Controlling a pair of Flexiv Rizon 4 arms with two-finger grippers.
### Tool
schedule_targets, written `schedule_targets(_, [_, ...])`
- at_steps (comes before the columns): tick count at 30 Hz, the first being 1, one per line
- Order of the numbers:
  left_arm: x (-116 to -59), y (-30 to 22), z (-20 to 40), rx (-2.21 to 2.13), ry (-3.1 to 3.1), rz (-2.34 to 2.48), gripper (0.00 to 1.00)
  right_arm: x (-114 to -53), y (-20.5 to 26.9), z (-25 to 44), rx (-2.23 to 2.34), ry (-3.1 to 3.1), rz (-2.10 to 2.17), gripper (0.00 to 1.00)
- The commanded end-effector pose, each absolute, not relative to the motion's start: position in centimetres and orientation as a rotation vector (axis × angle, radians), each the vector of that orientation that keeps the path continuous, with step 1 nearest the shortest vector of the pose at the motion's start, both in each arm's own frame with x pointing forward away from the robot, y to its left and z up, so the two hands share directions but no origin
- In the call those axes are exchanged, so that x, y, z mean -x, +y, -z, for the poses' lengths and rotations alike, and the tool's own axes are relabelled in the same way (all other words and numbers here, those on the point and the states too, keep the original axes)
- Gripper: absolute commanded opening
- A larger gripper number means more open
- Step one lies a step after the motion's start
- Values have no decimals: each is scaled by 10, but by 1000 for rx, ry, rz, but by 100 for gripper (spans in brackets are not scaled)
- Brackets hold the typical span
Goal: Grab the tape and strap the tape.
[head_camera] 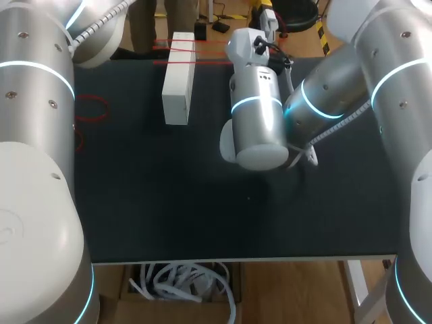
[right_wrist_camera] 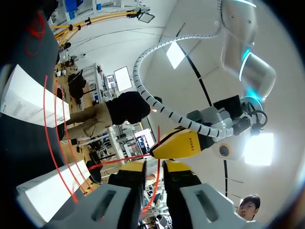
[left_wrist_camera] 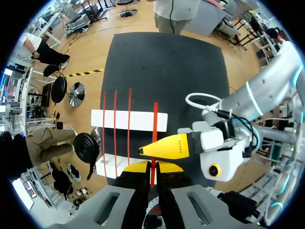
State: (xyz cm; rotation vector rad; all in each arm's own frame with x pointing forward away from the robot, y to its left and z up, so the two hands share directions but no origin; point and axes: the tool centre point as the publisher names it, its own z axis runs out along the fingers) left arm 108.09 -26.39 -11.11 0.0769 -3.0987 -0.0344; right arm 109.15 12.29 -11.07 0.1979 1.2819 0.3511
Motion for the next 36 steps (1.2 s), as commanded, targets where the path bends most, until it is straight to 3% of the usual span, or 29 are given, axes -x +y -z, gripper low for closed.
schedule_targets(1, [-1082, -265, 109, -77, -3094, 43, 0, -1089, 122, 108, -197, 1289, -352, 14])
schedule_targets(29, [-1082, -265, 109, -77, -3094, 43, 0, -1057, 113, 105, -91, 1335, -519, 17])
schedule_targets(30, [-1082, -265, 109, -77, -3094, 43, 0, -1056, 111, 105, -89, 1335, -527, 21])
schedule_targets(32, [-1082, -265, 109, -77, -3094, 43, 0, -1054, 107, 104, -84, 1339, -543, 8])
schedule_targets(35, [-1082, -265, 109, -77, -3094, 43, 0, -1053, 97, 103, -86, 1340, -560, 7])
schedule_targets(36, [-1082, -265, 109, -77, -3094, 43, 0, -1052, 94, 102, -87, 1339, -564, 0])
